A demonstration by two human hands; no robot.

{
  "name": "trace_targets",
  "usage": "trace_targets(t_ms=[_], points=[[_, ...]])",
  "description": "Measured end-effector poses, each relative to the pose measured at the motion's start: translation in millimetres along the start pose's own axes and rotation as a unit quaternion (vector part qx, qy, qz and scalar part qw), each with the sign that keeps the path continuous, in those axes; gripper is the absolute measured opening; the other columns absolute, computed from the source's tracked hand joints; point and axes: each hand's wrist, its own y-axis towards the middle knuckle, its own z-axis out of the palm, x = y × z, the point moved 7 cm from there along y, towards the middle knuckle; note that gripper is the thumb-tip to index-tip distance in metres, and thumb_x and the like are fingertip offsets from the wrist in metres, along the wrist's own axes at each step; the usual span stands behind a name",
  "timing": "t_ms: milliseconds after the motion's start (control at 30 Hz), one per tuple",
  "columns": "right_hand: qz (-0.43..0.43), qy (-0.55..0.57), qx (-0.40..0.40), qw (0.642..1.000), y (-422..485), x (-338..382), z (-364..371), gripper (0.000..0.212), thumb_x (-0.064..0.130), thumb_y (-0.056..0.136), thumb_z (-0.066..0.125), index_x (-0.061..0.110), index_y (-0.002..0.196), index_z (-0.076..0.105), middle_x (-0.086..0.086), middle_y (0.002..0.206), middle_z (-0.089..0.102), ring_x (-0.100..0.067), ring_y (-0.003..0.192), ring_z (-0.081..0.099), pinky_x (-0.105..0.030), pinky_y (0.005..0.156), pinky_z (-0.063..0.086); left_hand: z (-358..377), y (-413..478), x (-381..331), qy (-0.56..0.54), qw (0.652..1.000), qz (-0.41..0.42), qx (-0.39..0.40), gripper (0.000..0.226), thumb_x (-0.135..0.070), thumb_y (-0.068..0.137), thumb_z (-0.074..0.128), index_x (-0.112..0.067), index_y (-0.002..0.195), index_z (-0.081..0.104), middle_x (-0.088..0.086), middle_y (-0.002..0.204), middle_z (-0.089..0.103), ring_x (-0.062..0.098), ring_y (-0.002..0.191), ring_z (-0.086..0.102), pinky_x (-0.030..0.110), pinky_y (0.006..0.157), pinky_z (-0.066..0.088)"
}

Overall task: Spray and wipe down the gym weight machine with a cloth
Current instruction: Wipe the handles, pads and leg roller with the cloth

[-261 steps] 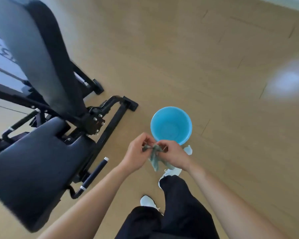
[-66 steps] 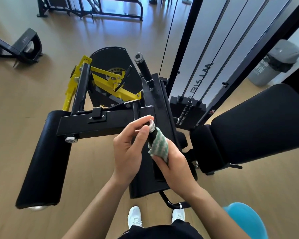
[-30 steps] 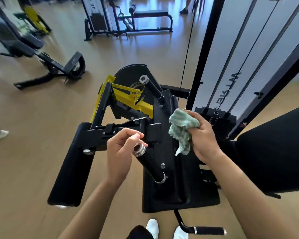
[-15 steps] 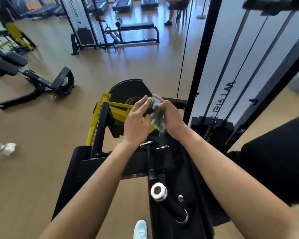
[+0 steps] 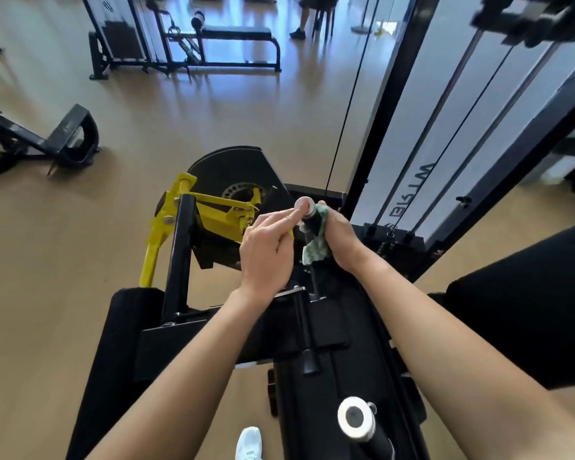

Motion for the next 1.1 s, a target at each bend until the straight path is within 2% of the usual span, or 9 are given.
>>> trace_targets(t_ms=[133, 200, 300, 400, 467, 600, 767, 933, 1100], points=[[-0.037, -0.014, -0.009, 0.999, -15, 13, 5, 0.033, 0.02, 0.11, 0.033, 0.009, 0.101, 0.062, 0.01, 0.057, 0.06, -0.009, 0.05, 0.058, -0.019, 0.047, 0.042, 1, 3, 6, -0.009, 1.0, -0.002, 0.009, 0.059, -0.008, 0.092, 0.041, -0.042, 0.131, 0.067, -0.017, 0.126, 0.069, 0.009, 0.122, 0.057, 0.047, 0.103, 0.049], [-0.08, 0.004, -0.005, 0.997, -27, 23, 9, 0.036, 0.019, 0.112, 0.032, 0.004, 0.12, 0.064, 0.008, 0.061, 0.062, -0.011, 0.05, 0.054, -0.023, 0.045, 0.041, 3, 2, 5, -0.018, 1.0, 0.0, 0.009, 0.057, -0.009, 0.093, 0.042, -0.043, 0.131, 0.067, -0.018, 0.123, 0.068, 0.01, 0.12, 0.059, 0.046, 0.1, 0.051], [-0.156, 0.032, 0.015, 0.987, -42, 41, 18, 0.028, 0.013, 0.111, 0.042, 0.006, 0.126, 0.063, -0.003, 0.079, 0.061, -0.016, 0.057, 0.049, -0.028, 0.048, 0.038, 7, 4, 13, -0.032, 0.999, -0.007, 0.016, 0.049, -0.01, 0.093, 0.044, -0.033, 0.126, 0.073, -0.015, 0.122, 0.067, 0.015, 0.118, 0.061, 0.048, 0.095, 0.053], [-0.206, -0.004, 0.014, 0.978, -44, 47, 19, 0.027, 0.011, 0.109, 0.047, 0.005, 0.13, 0.062, -0.001, 0.107, 0.069, -0.011, 0.086, 0.064, -0.025, 0.072, 0.053, 12, 4, 17, -0.092, 0.995, -0.029, 0.033, 0.043, -0.01, 0.094, 0.046, -0.022, 0.125, 0.074, -0.009, 0.122, 0.068, 0.017, 0.117, 0.063, 0.05, 0.096, 0.054], [-0.19, -0.017, 0.001, 0.982, -39, 36, 12, 0.03, 0.017, 0.111, 0.044, 0.006, 0.132, 0.061, -0.005, 0.12, 0.069, -0.01, 0.104, 0.066, -0.023, 0.089, 0.053, 13, 3, 16, -0.148, 0.988, -0.04, 0.03, 0.048, 0.0, 0.094, 0.048, -0.019, 0.131, 0.071, -0.003, 0.124, 0.067, 0.019, 0.117, 0.064, 0.047, 0.1, 0.055], [-0.121, -0.062, -0.017, 0.991, -33, 3, -7, 0.033, 0.027, 0.111, 0.043, 0.018, 0.139, 0.059, -0.006, 0.128, 0.069, -0.011, 0.114, 0.066, -0.024, 0.097, 0.051, 15, -5, 13, -0.241, 0.968, -0.054, 0.041, 0.06, 0.011, 0.093, 0.054, -0.025, 0.14, 0.062, 0.003, 0.131, 0.064, 0.026, 0.113, 0.069, 0.039, 0.095, 0.059], [-0.096, -0.076, -0.095, 0.988, -39, -15, -24, 0.026, 0.014, 0.098, 0.068, 0.023, 0.122, 0.063, -0.003, 0.115, 0.071, -0.017, 0.109, 0.069, -0.029, 0.091, 0.057, 29, -25, 31, -0.193, 0.971, -0.137, 0.036, 0.057, -0.012, 0.088, 0.076, -0.029, 0.136, 0.051, -0.002, 0.128, 0.064, 0.015, 0.107, 0.071, 0.03, 0.084, 0.062], [-0.076, 0.036, -0.156, 0.984, -45, -18, -17, 0.017, 0.008, 0.094, 0.072, 0.015, 0.105, 0.06, -0.012, 0.109, 0.068, -0.026, 0.106, 0.07, -0.038, 0.087, 0.062, 52, -32, 63, -0.083, 0.948, -0.286, 0.111, 0.066, -0.066, 0.067, 0.075, -0.029, 0.118, 0.055, -0.003, 0.103, 0.071, 0.015, 0.092, 0.071, 0.039, 0.08, 0.06], [-0.071, -0.018, -0.203, 0.976, -46, -22, -17, 0.014, 0.035, 0.086, 0.079, 0.03, 0.095, 0.069, -0.015, 0.115, 0.067, -0.028, 0.105, 0.07, -0.046, 0.09, 0.062, 70, -12, 65, -0.237, 0.899, -0.347, 0.12, 0.021, -0.016, 0.09, 0.066, 0.0, 0.102, 0.072, 0.012, 0.086, 0.075, 0.029, 0.08, 0.068, 0.039, 0.076, 0.056]])
